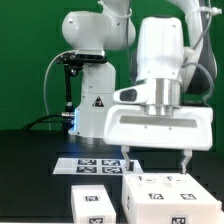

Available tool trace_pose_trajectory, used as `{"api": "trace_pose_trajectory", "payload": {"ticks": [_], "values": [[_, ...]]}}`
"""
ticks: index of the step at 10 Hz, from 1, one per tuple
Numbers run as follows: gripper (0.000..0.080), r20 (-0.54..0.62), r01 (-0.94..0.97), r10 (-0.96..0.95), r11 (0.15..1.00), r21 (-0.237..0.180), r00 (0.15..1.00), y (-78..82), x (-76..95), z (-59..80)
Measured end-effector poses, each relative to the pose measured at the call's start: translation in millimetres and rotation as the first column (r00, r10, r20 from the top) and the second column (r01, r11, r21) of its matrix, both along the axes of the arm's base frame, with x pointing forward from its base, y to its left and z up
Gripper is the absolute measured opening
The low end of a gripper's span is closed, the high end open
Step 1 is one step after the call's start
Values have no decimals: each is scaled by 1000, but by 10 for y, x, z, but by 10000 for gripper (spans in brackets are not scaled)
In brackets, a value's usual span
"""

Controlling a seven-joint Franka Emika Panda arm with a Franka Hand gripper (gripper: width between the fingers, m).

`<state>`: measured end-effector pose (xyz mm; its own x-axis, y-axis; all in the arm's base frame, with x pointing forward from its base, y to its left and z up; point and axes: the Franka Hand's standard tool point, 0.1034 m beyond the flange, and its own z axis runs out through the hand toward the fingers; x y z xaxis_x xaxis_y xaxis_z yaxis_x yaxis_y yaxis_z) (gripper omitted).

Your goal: Assemble cabinet

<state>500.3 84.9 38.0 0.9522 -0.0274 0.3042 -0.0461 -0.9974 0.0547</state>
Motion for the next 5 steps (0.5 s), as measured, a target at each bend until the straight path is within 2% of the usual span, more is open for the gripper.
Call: {"api": "trace_pose_trajectory", "payload": {"ticks": [1, 3, 4, 5], "values": [[797, 13, -13, 13, 1000, -13, 1000, 11, -12, -52], [797, 17, 9, -9, 1000, -6, 1000, 17, -21, -63], [797, 18, 7, -7, 1000, -9, 1000, -17, -4, -57], [797, 25, 23, -23, 1000, -7, 999, -131, 62, -44]]}}
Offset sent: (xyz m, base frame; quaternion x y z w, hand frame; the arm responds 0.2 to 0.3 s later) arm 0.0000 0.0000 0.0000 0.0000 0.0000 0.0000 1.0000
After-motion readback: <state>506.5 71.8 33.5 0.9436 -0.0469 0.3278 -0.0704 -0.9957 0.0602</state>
